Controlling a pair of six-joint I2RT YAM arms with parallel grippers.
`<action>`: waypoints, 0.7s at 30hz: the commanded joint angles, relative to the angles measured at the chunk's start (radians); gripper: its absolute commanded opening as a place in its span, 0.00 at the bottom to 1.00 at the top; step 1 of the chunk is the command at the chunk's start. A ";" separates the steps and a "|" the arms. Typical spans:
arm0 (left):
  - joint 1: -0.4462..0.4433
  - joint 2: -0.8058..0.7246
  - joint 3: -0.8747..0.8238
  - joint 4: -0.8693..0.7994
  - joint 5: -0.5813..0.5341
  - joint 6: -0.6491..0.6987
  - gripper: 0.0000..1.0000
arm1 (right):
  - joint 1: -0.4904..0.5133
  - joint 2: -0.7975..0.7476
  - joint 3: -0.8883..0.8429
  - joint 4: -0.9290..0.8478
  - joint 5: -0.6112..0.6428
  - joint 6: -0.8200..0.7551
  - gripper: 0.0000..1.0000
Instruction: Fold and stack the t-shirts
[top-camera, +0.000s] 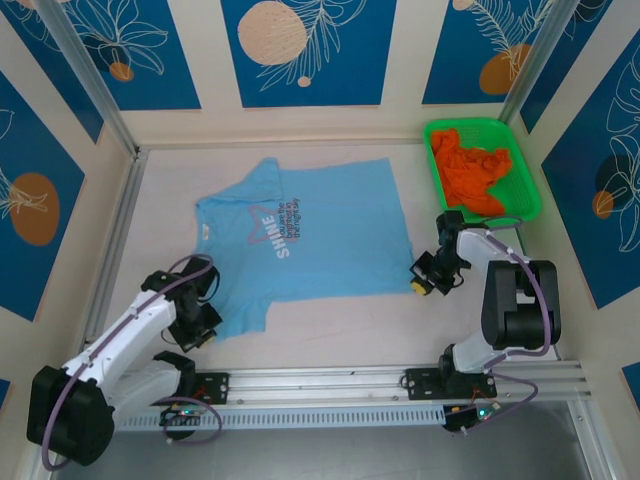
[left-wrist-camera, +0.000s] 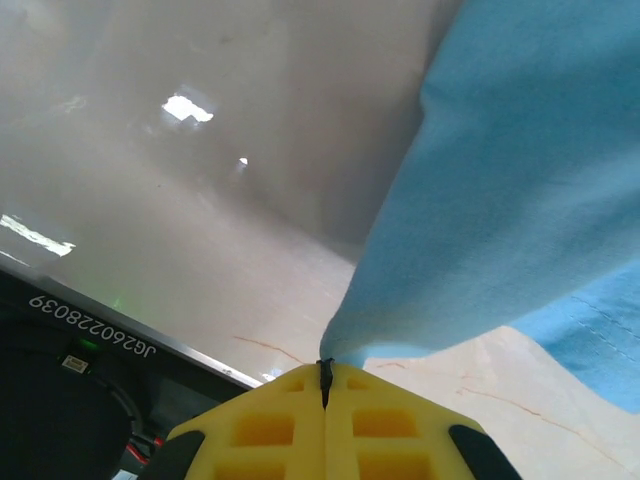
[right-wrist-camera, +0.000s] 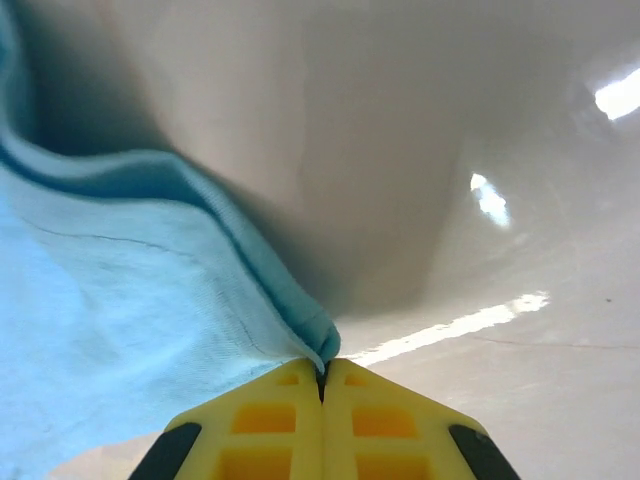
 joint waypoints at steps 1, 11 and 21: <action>0.017 0.039 0.109 0.005 0.010 0.066 0.00 | 0.016 -0.019 0.084 -0.045 -0.015 0.010 0.00; 0.167 0.302 0.448 0.029 0.089 0.231 0.00 | 0.023 0.094 0.332 -0.118 -0.003 0.008 0.00; 0.303 0.570 0.672 0.083 0.150 0.307 0.00 | 0.030 0.348 0.607 -0.162 0.040 0.035 0.00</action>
